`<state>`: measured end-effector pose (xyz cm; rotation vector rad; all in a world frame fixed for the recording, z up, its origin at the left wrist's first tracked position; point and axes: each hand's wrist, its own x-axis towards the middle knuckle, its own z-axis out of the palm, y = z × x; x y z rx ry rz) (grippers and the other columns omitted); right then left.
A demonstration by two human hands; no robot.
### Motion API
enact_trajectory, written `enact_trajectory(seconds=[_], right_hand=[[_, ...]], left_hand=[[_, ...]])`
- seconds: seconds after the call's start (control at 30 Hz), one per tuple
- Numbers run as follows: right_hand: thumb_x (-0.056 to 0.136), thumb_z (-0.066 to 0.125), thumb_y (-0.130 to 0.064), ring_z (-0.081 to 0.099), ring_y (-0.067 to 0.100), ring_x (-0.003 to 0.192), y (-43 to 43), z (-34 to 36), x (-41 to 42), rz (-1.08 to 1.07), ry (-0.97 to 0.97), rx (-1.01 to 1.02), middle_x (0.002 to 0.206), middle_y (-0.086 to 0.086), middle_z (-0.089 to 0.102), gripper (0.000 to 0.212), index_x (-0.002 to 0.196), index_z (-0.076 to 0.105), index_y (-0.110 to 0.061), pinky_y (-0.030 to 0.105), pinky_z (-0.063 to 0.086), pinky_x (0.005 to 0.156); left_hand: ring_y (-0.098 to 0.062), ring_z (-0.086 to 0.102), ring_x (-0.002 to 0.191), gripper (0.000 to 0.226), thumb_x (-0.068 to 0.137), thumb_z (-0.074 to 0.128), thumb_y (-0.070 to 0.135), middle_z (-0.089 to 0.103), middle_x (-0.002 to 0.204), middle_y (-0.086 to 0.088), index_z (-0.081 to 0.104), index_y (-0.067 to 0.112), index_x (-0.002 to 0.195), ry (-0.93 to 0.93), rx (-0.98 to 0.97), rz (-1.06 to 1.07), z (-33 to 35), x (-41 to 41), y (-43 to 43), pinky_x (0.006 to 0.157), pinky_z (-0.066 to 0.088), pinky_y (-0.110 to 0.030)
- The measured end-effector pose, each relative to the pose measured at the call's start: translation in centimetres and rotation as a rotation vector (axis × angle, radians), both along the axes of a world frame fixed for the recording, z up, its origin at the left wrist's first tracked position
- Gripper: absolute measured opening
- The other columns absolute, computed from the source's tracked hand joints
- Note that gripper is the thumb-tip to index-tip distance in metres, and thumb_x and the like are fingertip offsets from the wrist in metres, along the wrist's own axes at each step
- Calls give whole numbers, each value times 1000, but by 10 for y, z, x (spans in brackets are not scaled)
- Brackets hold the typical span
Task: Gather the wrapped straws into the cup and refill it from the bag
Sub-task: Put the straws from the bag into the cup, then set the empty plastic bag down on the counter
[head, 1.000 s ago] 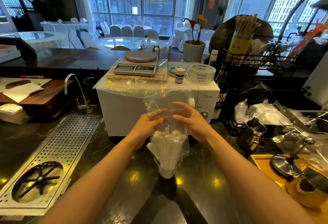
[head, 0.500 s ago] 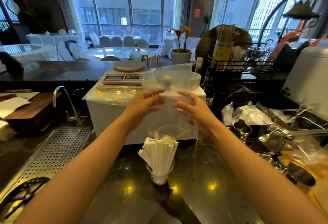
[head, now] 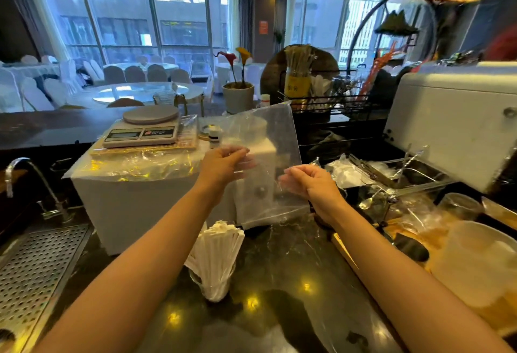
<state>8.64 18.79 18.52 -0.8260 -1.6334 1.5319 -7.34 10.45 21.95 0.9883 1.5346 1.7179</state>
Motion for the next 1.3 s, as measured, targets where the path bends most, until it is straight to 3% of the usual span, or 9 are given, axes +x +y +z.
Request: enact_trajectory(seconds=[0.2, 0.3, 0.47, 0.7, 0.8, 0.9, 1.07, 1.23, 1.3], right_hand=[[95, 46, -14, 61, 3, 41, 14, -20, 37, -125, -95, -24, 64, 8, 58, 25, 71, 55, -12, 14, 53, 44], [96, 45, -13, 53, 0, 30, 22, -38, 51, -189, -250, 62, 57, 7, 53, 27, 69, 51, -11, 12, 47, 38], [94, 48, -14, 49, 7, 40, 33, -76, 62, -297, -434, 141, 53, 3, 50, 32, 62, 45, -15, 22, 40, 49], [94, 43, -6, 46, 11, 49, 35, -138, 68, -279, -586, 51, 56, 2, 49, 30, 66, 46, -17, 14, 36, 43], [95, 39, -6, 51, 17, 63, 31, -157, 68, -267, -648, -7, 72, 7, 54, 14, 92, 53, -8, 28, 39, 56], [94, 42, -8, 59, 32, 97, 29, -170, 69, -234, -750, 54, 106, 22, 61, 29, 123, 48, -3, 38, 45, 80], [95, 41, -19, 59, 35, 104, 27, -182, 75, -71, -997, 182, 116, 21, 61, 34, 128, 40, -13, 43, 46, 88], [94, 40, -18, 54, 33, 110, 25, -198, 81, 16, -1283, 502, 123, 14, 53, 32, 126, 42, -14, 40, 46, 79], [96, 38, -16, 46, 31, 116, 24, -201, 81, -31, -1275, 532, 128, 15, 48, 35, 129, 43, -8, 40, 44, 87]], left_hand=[[3, 59, 39, 21, 90, 53, 10, 59, 66, -5, 56, 13, 70, 76, -49, 52, -25, 21, 20, 38, 46, -11], [-12, 56, 50, 11, 93, 46, 11, 49, 67, -3, 51, 5, 86, 126, -131, 84, -42, 38, 33, 32, 40, -9], [-13, 49, 54, 45, 92, 48, 16, 51, 74, -3, 27, 16, 133, -102, -244, -46, -86, 74, 38, 46, 41, -22], [-13, 56, 64, 79, 89, 54, 8, 59, 81, -5, 1, 20, 146, -212, -370, -77, -154, 97, 28, 51, 49, -20], [-11, 53, 58, 82, 86, 54, 3, 62, 78, -13, 2, 21, 146, -83, -485, -112, -186, 100, 25, 48, 46, -17], [-10, 48, 55, 67, 86, 44, -5, 53, 60, -3, 20, 16, 145, 89, -574, -120, -207, 104, 23, 51, 43, -18], [-33, 57, 109, 47, 89, 41, -2, 62, 119, -23, 45, 10, 134, 406, -668, -104, -232, 108, 21, 94, 45, -36], [-29, 46, 110, 47, 88, 39, 1, 47, 121, -13, 40, 14, 134, 868, -766, -143, -243, 115, 15, 80, 41, -34], [-29, 34, 125, 49, 90, 39, 8, 34, 138, -14, 33, 15, 138, 1011, -793, -111, -241, 116, 12, 95, 36, -35]])
